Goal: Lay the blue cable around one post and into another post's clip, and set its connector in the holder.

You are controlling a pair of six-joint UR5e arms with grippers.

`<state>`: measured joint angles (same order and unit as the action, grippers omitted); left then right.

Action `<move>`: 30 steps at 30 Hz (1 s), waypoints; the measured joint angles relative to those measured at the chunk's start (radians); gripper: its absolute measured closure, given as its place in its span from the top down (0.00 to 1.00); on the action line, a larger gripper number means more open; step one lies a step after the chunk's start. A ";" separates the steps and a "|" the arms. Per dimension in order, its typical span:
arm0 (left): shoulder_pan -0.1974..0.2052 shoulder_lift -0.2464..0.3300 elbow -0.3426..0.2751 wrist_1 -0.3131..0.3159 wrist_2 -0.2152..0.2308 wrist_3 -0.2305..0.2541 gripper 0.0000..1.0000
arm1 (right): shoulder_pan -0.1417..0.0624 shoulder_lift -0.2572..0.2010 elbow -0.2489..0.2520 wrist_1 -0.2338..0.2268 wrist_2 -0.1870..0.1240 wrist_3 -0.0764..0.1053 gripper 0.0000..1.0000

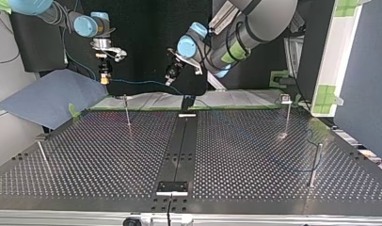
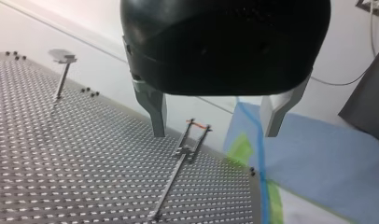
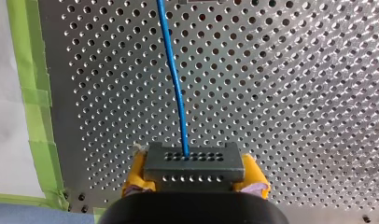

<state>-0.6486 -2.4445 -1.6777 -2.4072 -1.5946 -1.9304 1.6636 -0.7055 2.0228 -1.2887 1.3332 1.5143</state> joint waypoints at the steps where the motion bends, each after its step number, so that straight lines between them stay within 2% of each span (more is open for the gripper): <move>1: 0.000 -0.011 0.003 0.011 0.010 0.004 1.00 | 0.000 0.000 0.000 0.000 0.000 0.000 0.00; 6: 0.003 -0.056 0.029 0.056 0.049 0.035 1.00 | 0.000 0.000 0.000 0.000 0.000 0.000 0.00; 12: 0.005 -0.111 0.064 0.111 0.049 0.088 1.00 | 0.000 0.000 0.000 0.001 0.000 0.001 0.00; 17: 0.015 -0.158 0.089 0.158 0.022 0.125 1.00 | 0.000 0.000 0.000 0.000 -0.001 0.002 0.00; 25: 0.025 -0.192 0.116 0.222 -0.039 0.137 1.00 | -0.001 0.000 0.000 0.002 -0.001 0.003 0.00; 30: 0.021 -0.193 0.149 0.209 -0.057 0.144 1.00 | -0.001 0.000 0.000 0.003 -0.001 0.003 0.00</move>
<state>-0.6279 -2.6370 -1.5289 -2.1985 -1.6519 -1.7869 1.6628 -0.7052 2.0225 -1.2859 1.3317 1.5172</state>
